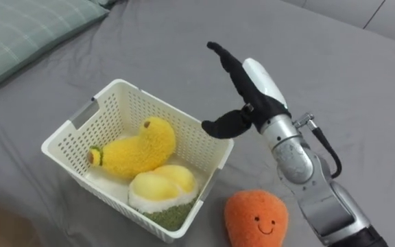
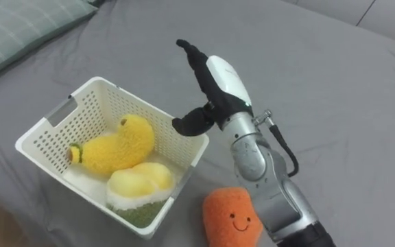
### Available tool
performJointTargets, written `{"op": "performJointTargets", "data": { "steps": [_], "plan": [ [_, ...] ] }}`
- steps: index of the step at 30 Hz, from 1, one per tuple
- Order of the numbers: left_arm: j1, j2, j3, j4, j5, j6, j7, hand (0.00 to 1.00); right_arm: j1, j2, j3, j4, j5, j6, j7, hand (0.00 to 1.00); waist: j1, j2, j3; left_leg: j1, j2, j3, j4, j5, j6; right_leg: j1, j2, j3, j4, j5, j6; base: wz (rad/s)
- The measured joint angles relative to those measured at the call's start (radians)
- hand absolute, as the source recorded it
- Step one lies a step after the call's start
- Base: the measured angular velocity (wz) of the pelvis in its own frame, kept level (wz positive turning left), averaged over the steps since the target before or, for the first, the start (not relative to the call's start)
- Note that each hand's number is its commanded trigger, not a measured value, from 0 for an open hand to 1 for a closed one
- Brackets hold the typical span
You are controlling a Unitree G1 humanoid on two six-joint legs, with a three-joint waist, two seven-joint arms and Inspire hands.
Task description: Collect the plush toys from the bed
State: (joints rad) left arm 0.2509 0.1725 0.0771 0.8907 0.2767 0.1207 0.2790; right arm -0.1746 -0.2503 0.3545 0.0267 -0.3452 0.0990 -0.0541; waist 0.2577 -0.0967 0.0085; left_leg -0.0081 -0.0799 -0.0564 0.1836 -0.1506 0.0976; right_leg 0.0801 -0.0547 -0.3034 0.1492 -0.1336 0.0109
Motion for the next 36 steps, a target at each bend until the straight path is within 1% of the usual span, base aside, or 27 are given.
{"op": "performJointTargets", "data": {
  "steps": [2,6,8,10,12,13,15,18,19,20,24,28,29,30,33,36],
  "plan": [
    [-0.002,0.0,0.001,0.034,0.001,-0.005,0.002,0.0,0.037,-0.001,-0.017,-0.001,0.001,0.0,0.003,0.0,-0.011,0.0,0.0002,0.0,0.0,0.003,-0.004,-0.001,0.001,0.002,0.0,0.003,0.0,0.0,0.0,-0.04],
    [0.015,-0.009,0.036,0.045,0.001,-0.005,0.0,0.0,0.107,-0.005,-0.118,0.001,0.001,-0.001,-0.007,0.0,-0.022,0.003,0.0003,0.001,0.002,0.03,-0.004,-0.002,0.002,-0.007,-0.001,0.031,0.001,-0.003,0.004,-0.18],
    [0.026,-0.008,0.04,0.05,0.001,-0.003,0.0,0.0,0.123,-0.011,-0.144,0.001,0.001,-0.002,-0.02,0.0,-0.037,0.005,0.0009,0.001,0.002,0.033,-0.004,-0.002,0.003,-0.009,-0.001,0.035,0.002,-0.003,0.004,-0.11],
    [0.037,-0.008,0.042,0.051,0.001,-0.002,-0.001,0.0,0.135,-0.016,-0.161,0.001,0.002,-0.003,-0.034,0.0,-0.04,0.007,0.0007,0.002,0.005,0.046,-0.004,-0.002,0.002,-0.012,0.001,0.051,0.002,-0.003,0.004,-0.16],
    [0.046,-0.008,0.043,0.05,0.0,-0.002,-0.007,0.0,0.153,-0.016,-0.183,0.001,0.025,-0.004,-0.045,0.0,-0.06,0.012,-0.0014,0.003,0.005,0.048,-0.003,-0.002,0.002,-0.01,0.002,0.053,0.002,-0.003,0.004,-0.03],
    [0.047,-0.008,0.043,0.052,-0.001,-0.003,-0.008,0.0,0.156,-0.016,-0.187,0.001,0.032,-0.004,-0.049,0.0,-0.062,0.015,-0.0023,0.004,0.005,0.049,-0.003,-0.002,0.002,-0.009,0.002,0.053,0.002,-0.002,0.004,0.0],
    [0.051,-0.008,0.049,0.05,-0.001,-0.003,-0.008,0.0,0.161,-0.016,-0.199,0.034,0.04,-0.023,-0.076,0.0,-0.08,0.02,-0.0038,0.013,0.005,0.05,-0.003,-0.002,0.002,-0.006,0.001,0.054,0.002,-0.002,0.004,0.0],
    [0.051,-0.008,0.062,0.05,0.001,-0.004,-0.008,0.0,0.193,-0.016,-0.216,0.062,0.043,-0.024,-0.096,0.0,-0.093,0.023,-0.0079,0.017,0.005,0.052,-0.004,-0.003,0.003,-0.002,0.001,0.055,0.003,-0.002,0.004,0.0],
    [0.049,-0.008,0.066,0.048,0.001,-0.004,-0.007,0.0,0.205,-0.016,-0.22,0.063,0.045,-0.024,-0.1,0.0,-0.094,0.023,-0.0082,0.016,0.006,0.052,-0.004,-0.003,0.003,-0.003,0.001,0.054,0.003,-0.003,0.005,0.0],
    [0.049,-0.007,0.069,0.037,0.001,-0.004,-0.006,0.0,0.229,-0.017,-0.221,0.067,0.05,-0.024,-0.104,0.0,-0.097,0.021,-0.0101,0.015,0.006,0.052,-0.004,-0.004,0.002,-0.005,0.001,0.054,0.003,-0.003,0.005,0.0],
    [0.047,-0.006,0.071,0.016,0.001,-0.005,-0.006,0.0,0.28,-0.017,-0.22,0.103,0.05,-0.024,-0.1,0.0,-0.101,0.021,-0.01,0.013,0.006,0.055,-0.003,-0.005,0.002,-0.006,0.001,0.055,0.006,-0.003,0.005,-0.01],
    [0.045,-0.002,0.071,0.013,0.001,-0.012,-0.006,0.0,0.287,-0.017,-0.219,0.142,0.05,-0.024,-0.086,0.0,-0.099,0.021,-0.0097,0.018,0.009,0.067,-0.005,-0.006,0.003,-0.007,0.002,0.062,0.006,-0.003,0.005,-0.07],
    [0.046,-0.001,0.071,0.013,0.001,-0.011,-0.006,0.0,0.289,-0.017,-0.218,0.151,0.052,-0.024,-0.076,0.0,-0.096,0.021,-0.0095,0.019,0.013,0.079,-0.005,-0.007,0.003,-0.009,0.003,0.07,0.006,-0.003,0.005,-0.17],
    [0.042,-0.001,0.071,0.012,0.0,-0.011,-0.006,0.0,0.295,-0.017,-0.217,0.156,0.057,-0.024,-0.072,0.0,-0.095,0.022,-0.009,0.019,0.014,0.082,-0.005,-0.008,0.002,-0.009,0.005,0.08,0.004,-0.002,0.004,-0.14],
    [0.036,-0.001,0.071,0.013,-0.001,-0.011,-0.005,0.0,0.306,-0.017,-0.214,0.174,0.081,-0.024,-0.065,0.0,-0.095,0.023,-0.0083,0.02,0.014,0.084,-0.008,-0.009,0.002,-0.008,0.005,0.081,0.004,-0.002,0.004,-0.02],
    [0.027,-0.002,0.067,0.015,-0.001,-0.011,-0.005,0.0,0.311,-0.017,-0.191,0.224,0.078,-0.024,-0.056,0.0,-0.096,0.024,-0.0072,0.02,0.015,0.084,-0.01,-0.009,0.002,-0.008,0.005,0.082,0.004,-0.002,0.004,0.0]
  ]
}}
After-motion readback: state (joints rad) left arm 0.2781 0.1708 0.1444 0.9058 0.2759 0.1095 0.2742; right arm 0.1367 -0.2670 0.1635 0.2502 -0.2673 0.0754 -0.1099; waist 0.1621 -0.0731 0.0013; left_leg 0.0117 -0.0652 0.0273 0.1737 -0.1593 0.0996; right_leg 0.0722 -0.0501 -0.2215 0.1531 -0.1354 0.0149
